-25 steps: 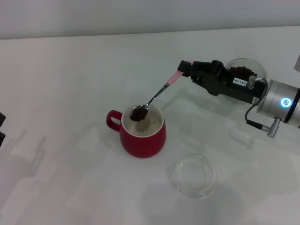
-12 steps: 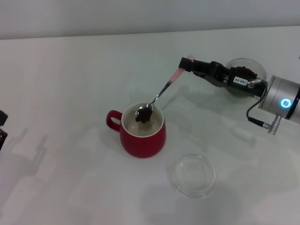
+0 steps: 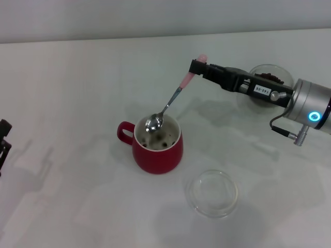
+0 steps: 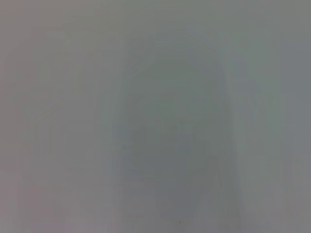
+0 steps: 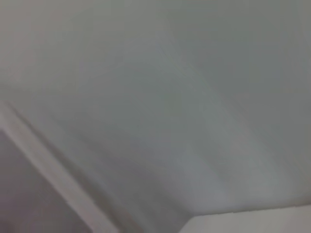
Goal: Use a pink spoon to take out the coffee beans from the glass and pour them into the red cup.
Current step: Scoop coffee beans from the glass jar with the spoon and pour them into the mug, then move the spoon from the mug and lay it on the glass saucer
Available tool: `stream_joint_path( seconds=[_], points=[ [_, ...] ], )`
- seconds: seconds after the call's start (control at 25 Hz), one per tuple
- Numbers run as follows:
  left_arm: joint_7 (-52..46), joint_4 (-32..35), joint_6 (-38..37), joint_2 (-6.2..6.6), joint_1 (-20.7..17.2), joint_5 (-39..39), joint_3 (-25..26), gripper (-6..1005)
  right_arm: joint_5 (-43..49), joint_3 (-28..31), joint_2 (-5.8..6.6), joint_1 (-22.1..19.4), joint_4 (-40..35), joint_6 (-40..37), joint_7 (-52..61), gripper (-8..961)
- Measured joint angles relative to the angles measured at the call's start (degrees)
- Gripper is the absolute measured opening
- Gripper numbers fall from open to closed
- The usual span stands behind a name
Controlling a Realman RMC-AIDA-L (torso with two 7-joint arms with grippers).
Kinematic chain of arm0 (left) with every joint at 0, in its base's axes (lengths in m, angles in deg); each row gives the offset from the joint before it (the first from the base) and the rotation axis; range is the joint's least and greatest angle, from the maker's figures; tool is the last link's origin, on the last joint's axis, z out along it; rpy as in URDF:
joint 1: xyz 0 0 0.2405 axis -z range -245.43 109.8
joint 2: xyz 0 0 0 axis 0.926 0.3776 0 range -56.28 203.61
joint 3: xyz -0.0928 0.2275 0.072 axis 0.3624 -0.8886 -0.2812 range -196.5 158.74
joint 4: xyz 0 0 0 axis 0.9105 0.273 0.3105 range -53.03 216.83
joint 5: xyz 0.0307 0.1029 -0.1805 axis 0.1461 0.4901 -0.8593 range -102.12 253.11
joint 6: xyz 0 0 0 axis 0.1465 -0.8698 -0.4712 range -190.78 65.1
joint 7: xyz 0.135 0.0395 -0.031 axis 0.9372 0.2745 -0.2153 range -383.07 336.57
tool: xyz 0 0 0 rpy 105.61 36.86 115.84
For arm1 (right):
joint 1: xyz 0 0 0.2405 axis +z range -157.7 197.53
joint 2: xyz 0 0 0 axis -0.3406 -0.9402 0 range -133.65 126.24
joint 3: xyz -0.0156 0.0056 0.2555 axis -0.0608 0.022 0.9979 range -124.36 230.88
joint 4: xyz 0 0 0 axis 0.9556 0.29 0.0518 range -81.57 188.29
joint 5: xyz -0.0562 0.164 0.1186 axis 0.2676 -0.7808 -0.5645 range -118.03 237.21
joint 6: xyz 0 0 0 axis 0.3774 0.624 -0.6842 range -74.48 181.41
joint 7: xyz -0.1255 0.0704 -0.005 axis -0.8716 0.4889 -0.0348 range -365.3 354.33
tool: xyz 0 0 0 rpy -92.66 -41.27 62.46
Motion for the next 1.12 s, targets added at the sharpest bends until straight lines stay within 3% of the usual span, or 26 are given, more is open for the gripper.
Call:
stream_joint_path(
  seconds=[0.24, 0.52, 0.84, 1.12],
  points=[
    [0.00, -0.08, -0.62, 0.00, 0.43, 0.00, -0.06, 520, -0.11, -0.13, -0.03, 0.20, 0.68, 1.38, -3.50, 146],
    [0.00, -0.08, -0.83, 0.00, 0.78, 0.00, 0.14, 520, -1.94, 0.61, 0.65, -0.83, 0.22, 5.04, 1.73, 146],
    [0.00, 0.03, -1.55, 0.08, 1.60, -0.08, 0.26, 520, -2.87, 0.40, 1.19, -6.38, -6.98, 7.96, 7.89, 146],
    [0.00, 0.38, -1.67, 0.14, 2.28, -0.45, 0.29, 519, -2.52, 0.24, 2.68, -11.33, -10.74, 10.78, 8.72, 146]
  ],
)
